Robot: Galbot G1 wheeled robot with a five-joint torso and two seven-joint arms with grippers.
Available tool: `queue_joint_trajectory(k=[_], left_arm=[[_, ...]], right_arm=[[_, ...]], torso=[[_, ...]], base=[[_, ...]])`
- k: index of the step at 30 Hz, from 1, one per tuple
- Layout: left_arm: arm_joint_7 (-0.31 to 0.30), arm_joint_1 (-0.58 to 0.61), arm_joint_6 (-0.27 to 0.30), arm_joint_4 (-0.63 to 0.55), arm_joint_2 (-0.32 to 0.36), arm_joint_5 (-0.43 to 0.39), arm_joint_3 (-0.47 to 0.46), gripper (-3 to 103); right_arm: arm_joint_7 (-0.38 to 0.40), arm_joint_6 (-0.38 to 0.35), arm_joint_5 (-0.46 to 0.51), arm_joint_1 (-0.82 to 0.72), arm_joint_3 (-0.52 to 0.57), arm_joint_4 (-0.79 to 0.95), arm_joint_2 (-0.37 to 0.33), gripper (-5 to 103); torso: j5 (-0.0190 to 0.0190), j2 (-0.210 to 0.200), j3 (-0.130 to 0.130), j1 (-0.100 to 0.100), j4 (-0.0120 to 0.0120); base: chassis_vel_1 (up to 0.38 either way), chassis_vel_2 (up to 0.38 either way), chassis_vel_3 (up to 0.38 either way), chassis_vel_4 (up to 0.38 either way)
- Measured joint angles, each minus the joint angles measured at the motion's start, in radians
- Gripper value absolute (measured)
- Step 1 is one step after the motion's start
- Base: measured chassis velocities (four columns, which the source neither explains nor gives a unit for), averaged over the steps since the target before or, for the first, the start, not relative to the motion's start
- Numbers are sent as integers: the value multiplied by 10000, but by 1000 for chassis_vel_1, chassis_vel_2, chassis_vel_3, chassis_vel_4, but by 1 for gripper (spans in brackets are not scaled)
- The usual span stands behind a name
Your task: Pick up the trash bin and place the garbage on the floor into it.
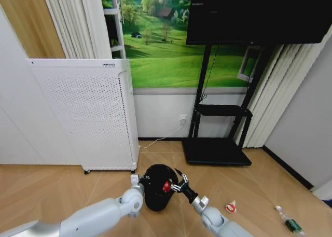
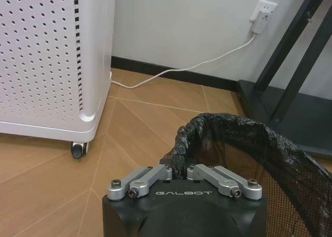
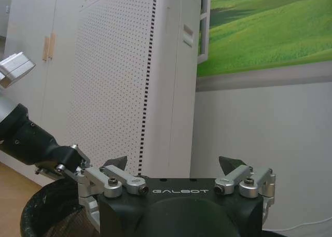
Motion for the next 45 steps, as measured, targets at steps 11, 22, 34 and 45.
queue_joint_trajectory(k=[11,22,34,45], left_arm=[[208,271,47,-396,1197,30,-590,7],[436,1389,196,-748,1553,551,-1684,7],[652,1964,254,-1141,2021,818,-2190,7],[861,2563,313,-1358,2195,1103,-2666,7]], right_arm=[[872,-216,668,-204,2201,-52,-335,100],[1893,55,458,-1917,4783,-1728,224,100],[2196,366,438,-2985,5674,-1260,550,100],[2284,497,62,-3417,5965,-1040,1003,100]], torso=[[-1,1,0,0,5],[1,0,-1,0,0],[-3,1,-2,-1,3],[2,0,-1,0,0]], base=[[0,0,0,0],[0,0,0,0],[-6,-4,9,6],[-129,-119,128,132]])
